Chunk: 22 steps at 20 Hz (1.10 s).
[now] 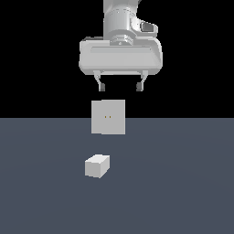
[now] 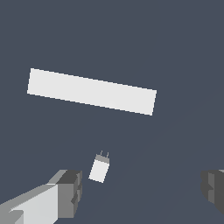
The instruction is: Plug the charger into the wall socket.
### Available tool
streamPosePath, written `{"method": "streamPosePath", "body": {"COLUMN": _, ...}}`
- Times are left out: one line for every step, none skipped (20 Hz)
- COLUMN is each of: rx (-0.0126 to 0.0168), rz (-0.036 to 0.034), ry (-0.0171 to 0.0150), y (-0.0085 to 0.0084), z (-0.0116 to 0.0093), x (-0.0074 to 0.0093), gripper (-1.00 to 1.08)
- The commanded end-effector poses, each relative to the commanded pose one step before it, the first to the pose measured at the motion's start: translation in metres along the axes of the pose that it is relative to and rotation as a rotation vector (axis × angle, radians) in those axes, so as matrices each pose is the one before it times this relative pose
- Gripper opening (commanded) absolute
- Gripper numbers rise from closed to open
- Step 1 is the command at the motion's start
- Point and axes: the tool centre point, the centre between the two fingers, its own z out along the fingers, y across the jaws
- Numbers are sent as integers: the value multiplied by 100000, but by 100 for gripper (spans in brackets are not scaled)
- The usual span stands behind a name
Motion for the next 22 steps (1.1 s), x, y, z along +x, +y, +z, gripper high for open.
{"method": "streamPosePath", "body": {"rx": 0, "rz": 0, "ry": 0, "y": 1, "z": 0, "x": 0, "gripper": 100}}
{"method": "streamPosePath", "body": {"rx": 0, "rz": 0, "ry": 0, "y": -19, "z": 23, "x": -3, "gripper": 100}}
{"method": "streamPosePath", "body": {"rx": -8, "rz": 103, "ry": 92, "y": 4, "z": 13, "x": -30, "gripper": 100}}
{"method": "streamPosePath", "body": {"rx": -9, "rz": 137, "ry": 120, "y": -13, "z": 41, "x": -43, "gripper": 100}}
{"method": "streamPosePath", "body": {"rx": -12, "rz": 194, "ry": 170, "y": -16, "z": 57, "x": -60, "gripper": 100}}
{"method": "streamPosePath", "body": {"rx": -15, "rz": 243, "ry": 213, "y": -25, "z": 76, "x": -76, "gripper": 100}}
{"method": "streamPosePath", "body": {"rx": -19, "rz": 298, "ry": 262, "y": -30, "z": 93, "x": -93, "gripper": 100}}
{"method": "streamPosePath", "body": {"rx": -22, "rz": 351, "ry": 309, "y": -36, "z": 110, "x": -110, "gripper": 100}}
{"method": "streamPosePath", "body": {"rx": -25, "rz": 408, "ry": 359, "y": -41, "z": 126, "x": -127, "gripper": 100}}
{"method": "streamPosePath", "body": {"rx": -28, "rz": 460, "ry": 405, "y": -48, "z": 144, "x": -143, "gripper": 100}}
{"method": "streamPosePath", "body": {"rx": -32, "rz": 518, "ry": 456, "y": -52, "z": 160, "x": -161, "gripper": 100}}
{"method": "streamPosePath", "body": {"rx": -35, "rz": 570, "ry": 501, "y": -59, "z": 179, "x": -177, "gripper": 100}}
{"method": "streamPosePath", "body": {"rx": -38, "rz": 626, "ry": 551, "y": -64, "z": 195, "x": -194, "gripper": 100}}
{"method": "streamPosePath", "body": {"rx": -41, "rz": 681, "ry": 600, "y": -70, "z": 212, "x": -211, "gripper": 100}}
{"method": "streamPosePath", "body": {"rx": -44, "rz": 734, "ry": 647, "y": -77, "z": 230, "x": -227, "gripper": 100}}
{"method": "streamPosePath", "body": {"rx": -47, "rz": 791, "ry": 698, "y": -81, "z": 246, "x": -244, "gripper": 100}}
{"method": "streamPosePath", "body": {"rx": -50, "rz": 844, "ry": 744, "y": -88, "z": 265, "x": -260, "gripper": 100}}
{"method": "streamPosePath", "body": {"rx": -53, "rz": 899, "ry": 793, "y": -94, "z": 282, "x": -276, "gripper": 100}}
{"method": "streamPosePath", "body": {"rx": -55, "rz": 955, "ry": 843, "y": -99, "z": 298, "x": -292, "gripper": 100}}
{"method": "streamPosePath", "body": {"rx": -58, "rz": 1008, "ry": 891, "y": -107, "z": 317, "x": -308, "gripper": 100}}
{"method": "streamPosePath", "body": {"rx": -60, "rz": 1057, "ry": 934, "y": -112, "z": 333, "x": -322, "gripper": 100}}
{"method": "streamPosePath", "body": {"rx": -60, "rz": 1067, "ry": 944, "y": -113, "z": 336, "x": -324, "gripper": 100}}
